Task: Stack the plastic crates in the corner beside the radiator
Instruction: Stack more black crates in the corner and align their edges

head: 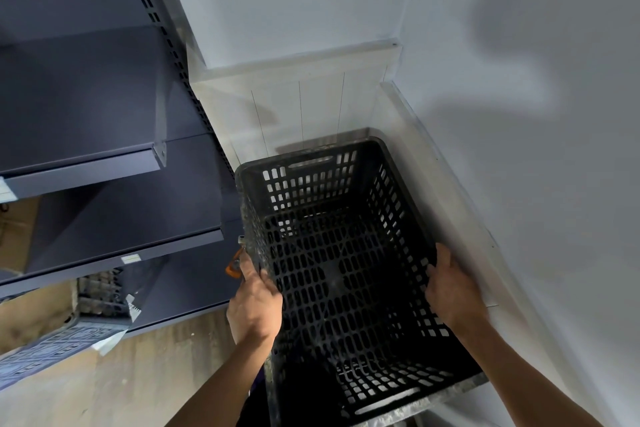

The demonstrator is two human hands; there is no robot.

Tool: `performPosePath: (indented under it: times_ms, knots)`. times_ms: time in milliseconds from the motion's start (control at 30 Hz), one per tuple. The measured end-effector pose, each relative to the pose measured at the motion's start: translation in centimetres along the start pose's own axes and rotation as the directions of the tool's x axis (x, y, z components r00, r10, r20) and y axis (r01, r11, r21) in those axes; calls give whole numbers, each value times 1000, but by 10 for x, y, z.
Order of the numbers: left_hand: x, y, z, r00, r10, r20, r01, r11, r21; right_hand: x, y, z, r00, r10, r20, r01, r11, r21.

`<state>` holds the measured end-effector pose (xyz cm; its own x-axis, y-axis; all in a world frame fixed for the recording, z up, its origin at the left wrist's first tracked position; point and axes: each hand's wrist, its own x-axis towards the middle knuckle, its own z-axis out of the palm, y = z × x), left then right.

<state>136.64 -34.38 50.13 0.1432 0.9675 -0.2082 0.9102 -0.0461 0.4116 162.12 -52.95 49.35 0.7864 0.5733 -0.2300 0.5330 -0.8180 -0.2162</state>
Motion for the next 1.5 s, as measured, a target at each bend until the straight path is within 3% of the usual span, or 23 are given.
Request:
performPosePath:
  times_ms: [333, 633, 867, 1133, 1233, 1400, 1500]
  knots:
    - [0, -5, -1, 999, 34, -17, -35, 996, -78, -4, -6, -4, 1000, -12, -23, 12, 1000, 12]
    - [-19, -20, -8, 986, 64, 157, -52, 995, -79, -23, -4, -7, 1000, 8, 17, -10, 996, 89]
    - [-48, -35, -10, 974, 105, 201, -75, 986, -149, -43, 12, -3, 1000, 22, 8, -22, 998, 66]
    - [-44, -41, -19, 941, 232, 245, -257, 964, 75, -86, -4, 11, 987, 116, -109, -134, 975, -177]
    - [-40, -52, -15, 924, 302, 235, -317, 948, 30, -109, -26, 19, 986, 106, -127, -136, 956, -259]
    - [-24, -67, -30, 845, 415, 338, -429, 902, -36, -148, -89, 31, 995, 98, 20, -95, 988, -118]
    - [-9, -79, -46, 774, 546, 322, -586, 809, 36, -176, -131, 45, 989, 87, 121, -85, 996, -27]
